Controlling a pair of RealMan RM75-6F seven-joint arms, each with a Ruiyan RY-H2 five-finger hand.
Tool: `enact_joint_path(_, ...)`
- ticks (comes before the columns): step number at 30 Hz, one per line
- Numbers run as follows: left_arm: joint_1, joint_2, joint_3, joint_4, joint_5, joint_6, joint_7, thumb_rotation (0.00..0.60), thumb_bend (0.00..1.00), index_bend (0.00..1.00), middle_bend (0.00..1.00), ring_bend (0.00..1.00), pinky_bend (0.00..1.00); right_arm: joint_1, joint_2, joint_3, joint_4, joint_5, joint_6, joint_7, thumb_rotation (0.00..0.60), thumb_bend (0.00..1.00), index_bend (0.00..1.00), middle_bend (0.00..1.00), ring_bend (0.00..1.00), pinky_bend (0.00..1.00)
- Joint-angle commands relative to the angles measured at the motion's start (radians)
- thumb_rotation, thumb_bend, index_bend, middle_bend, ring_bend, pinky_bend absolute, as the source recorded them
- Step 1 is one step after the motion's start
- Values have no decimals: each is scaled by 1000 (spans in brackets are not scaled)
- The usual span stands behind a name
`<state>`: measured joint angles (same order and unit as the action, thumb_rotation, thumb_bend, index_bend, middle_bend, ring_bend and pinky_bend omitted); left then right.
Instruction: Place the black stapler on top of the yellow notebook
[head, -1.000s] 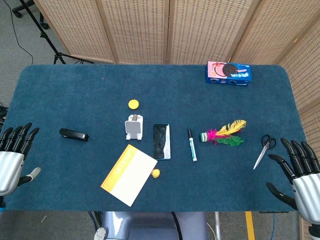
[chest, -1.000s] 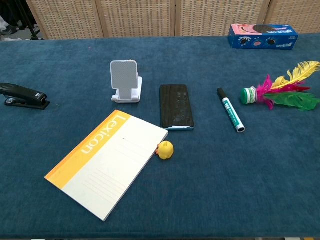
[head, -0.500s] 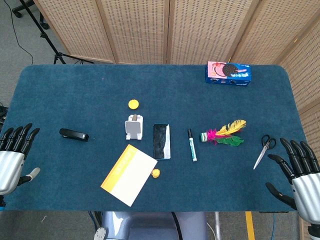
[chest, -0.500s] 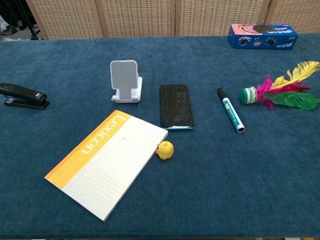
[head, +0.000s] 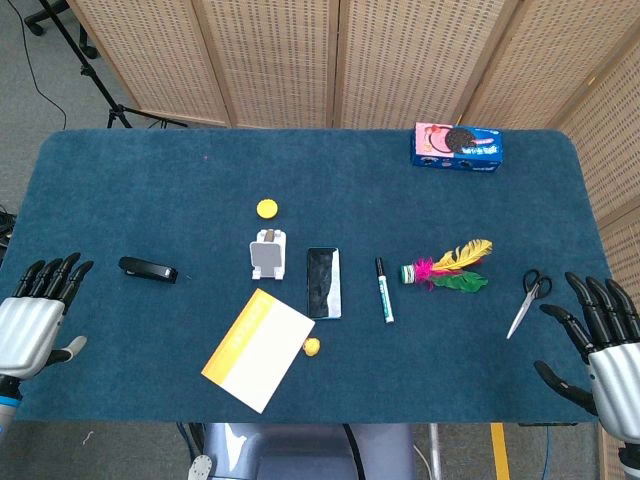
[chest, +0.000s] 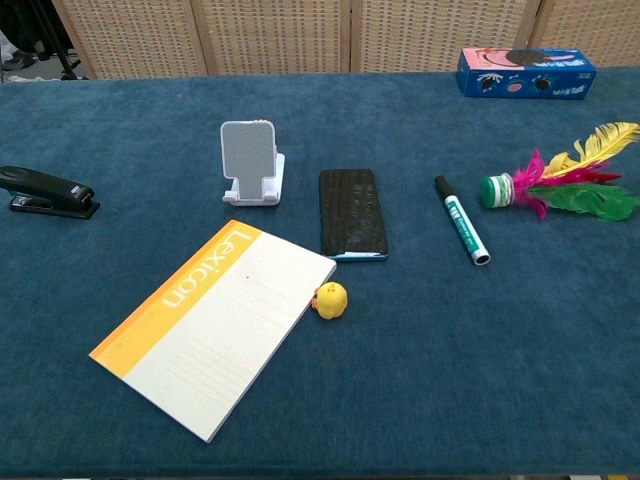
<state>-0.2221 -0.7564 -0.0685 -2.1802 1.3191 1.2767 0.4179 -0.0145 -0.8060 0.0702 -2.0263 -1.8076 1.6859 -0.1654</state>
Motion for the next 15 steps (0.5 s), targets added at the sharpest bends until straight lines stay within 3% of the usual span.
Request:
enact_joint_path(1,-59,21,-24,26,-83,-77,0,600,218,0,0,0,0,1,-4,-2,1,-7,-1,-5,600,207,257,33,10,20)
enact_joint_path(7,-100,23,-31,62,-130,-151,-57,600,251,0,0,0,0,2,-17,-1,11,-13,2,-11,600,208,257,33,10,20)
enact_joint_path(15,-166,20,-30,131,-192,-292,-134,600,408,40,0,0,0,6,-30,3,25,-8,2,-12,600,208,257,33,10,20)
